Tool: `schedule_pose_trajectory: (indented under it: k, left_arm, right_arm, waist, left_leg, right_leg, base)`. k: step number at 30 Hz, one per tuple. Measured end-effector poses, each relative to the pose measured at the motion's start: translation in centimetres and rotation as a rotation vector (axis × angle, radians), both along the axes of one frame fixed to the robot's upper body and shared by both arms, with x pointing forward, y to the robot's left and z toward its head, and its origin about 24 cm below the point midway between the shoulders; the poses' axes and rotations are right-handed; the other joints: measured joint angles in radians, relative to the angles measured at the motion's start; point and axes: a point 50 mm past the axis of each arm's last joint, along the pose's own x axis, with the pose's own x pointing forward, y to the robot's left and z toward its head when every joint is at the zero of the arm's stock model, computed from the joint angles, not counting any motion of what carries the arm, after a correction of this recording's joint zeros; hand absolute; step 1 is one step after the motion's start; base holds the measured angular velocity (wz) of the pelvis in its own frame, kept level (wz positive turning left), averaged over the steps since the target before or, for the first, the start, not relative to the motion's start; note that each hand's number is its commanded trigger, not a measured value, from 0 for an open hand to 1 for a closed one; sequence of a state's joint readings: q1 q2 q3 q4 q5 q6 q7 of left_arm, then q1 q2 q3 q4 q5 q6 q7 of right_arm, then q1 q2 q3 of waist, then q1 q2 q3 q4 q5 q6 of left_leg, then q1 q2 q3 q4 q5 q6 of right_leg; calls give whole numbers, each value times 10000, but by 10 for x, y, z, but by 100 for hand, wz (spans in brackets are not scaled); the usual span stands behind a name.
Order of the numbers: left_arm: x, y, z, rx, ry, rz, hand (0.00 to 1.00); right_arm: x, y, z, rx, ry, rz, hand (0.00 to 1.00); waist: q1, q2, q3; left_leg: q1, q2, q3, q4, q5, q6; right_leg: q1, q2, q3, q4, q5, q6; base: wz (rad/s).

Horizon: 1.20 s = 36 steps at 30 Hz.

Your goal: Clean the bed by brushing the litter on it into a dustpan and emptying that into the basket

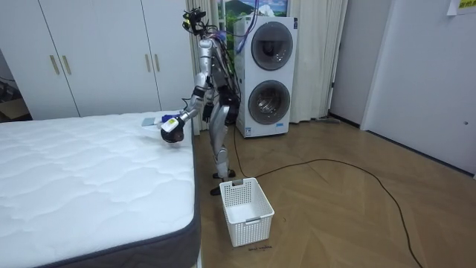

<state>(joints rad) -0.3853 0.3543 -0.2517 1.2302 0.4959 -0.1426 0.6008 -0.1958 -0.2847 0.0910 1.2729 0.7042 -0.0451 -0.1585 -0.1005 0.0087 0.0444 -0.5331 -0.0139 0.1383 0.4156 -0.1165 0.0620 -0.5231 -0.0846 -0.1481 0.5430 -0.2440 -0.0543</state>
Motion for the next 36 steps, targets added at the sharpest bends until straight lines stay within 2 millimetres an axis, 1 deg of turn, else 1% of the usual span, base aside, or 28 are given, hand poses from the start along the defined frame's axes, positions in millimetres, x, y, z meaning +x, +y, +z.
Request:
schedule_pose_trajectory:
  k: [4,8,14,17,19,20,22,24,27,30,31,34,36]
  left_arm:
    - [-8,8,-1,320,-18,132,100]
    - [-12,8,-4,344,35,85,100]
    - [-17,8,-7,491,122,-33,100]
    - [-18,7,-8,533,169,-72,100]
    - [-19,6,-9,597,173,-164,100]
    - [-21,6,-10,587,178,-167,100]
    - [-23,6,-12,565,225,-189,100]
    - [-22,5,-11,507,209,-254,100]
    - [-19,2,-10,327,175,-505,100]
    - [-19,0,-11,305,333,-760,100]
    - [-19,0,-11,292,351,-792,100]
    - [-18,-3,-12,258,468,-989,100]
    - [-18,-5,-13,191,650,-1137,100]
  right_arm:
    - [6,-8,6,-171,-382,-560,0]
    - [15,-13,13,-269,-779,-893,0]
    - [34,-18,29,-873,-1623,-871,0]
    - [48,-16,39,-1091,-2173,-859,0]
    - [56,-14,44,-1322,-2430,-732,0]
    - [62,-13,49,-1630,-2567,-458,0]
    - [71,-11,58,-2263,-2863,-10,0]
    - [87,-5,76,-3157,-3741,666,0]
    - [105,0,96,-4072,-4641,1337,0]
    - [121,6,114,-4432,-5584,1441,0]
    - [123,7,117,-4502,-5707,1455,0]
    - [129,9,125,-4959,-6023,1642,0]
    - [131,14,127,-5421,-6057,2129,0]
  waist:
    - [51,0,-4]
    - [145,-30,-22]
    - [230,-51,-30]
    - [228,-65,-34]
    - [247,-117,-24]
    - [250,-153,-11]
    - [280,-219,-15]
    - [272,-294,-18]
    - [262,-332,-17]
    - [273,-335,-14]
    - [275,-336,-13]
    - [449,-369,5]
    - [615,-380,19]
  left_leg:
    - [47,-5,7,6,2,-2]
    - [16,-6,8,52,11,-9]
    - [29,10,132,84,-4,12]
    - [39,11,161,77,-6,17]
    - [77,12,223,58,-11,23]
    - [98,13,254,43,-10,23]
    - [103,27,288,45,-16,30]
    - [3,31,268,36,-17,34]
    - [-43,12,266,-1,-15,44]
    - [-45,6,298,-39,-26,63]
    - [-45,6,296,-46,-26,64]
    - [-21,18,345,-81,-27,68]
    - [19,88,573,-103,-33,77]
  right_leg:
    - [-5,-13,20,88,-2,-1]
    - [-7,-14,16,96,-41,-3]
    - [-9,-9,100,109,-22,18]
    - [-18,-16,115,113,-21,21]
    - [-19,-24,152,141,-22,23]
    - [-22,-22,182,144,-22,23]
    - [-28,-5,222,142,-23,24]
    - [-143,2,247,137,-14,34]
    - [-175,-13,238,85,6,58]
    - [-157,-30,210,39,40,92]
    - [-156,-32,202,41,58,98]
    - [-104,-22,184,-34,66,102]
    - [-67,-3,223,-87,65,102]
  base:
    - [0]
    - [-1]
    - [-2]
    - [0]
    - [-6]
    - [-6]
    - [-5]
    - [-4]
    - [0]
    - [2]
    - [8]
    - [1]
    - [-4]
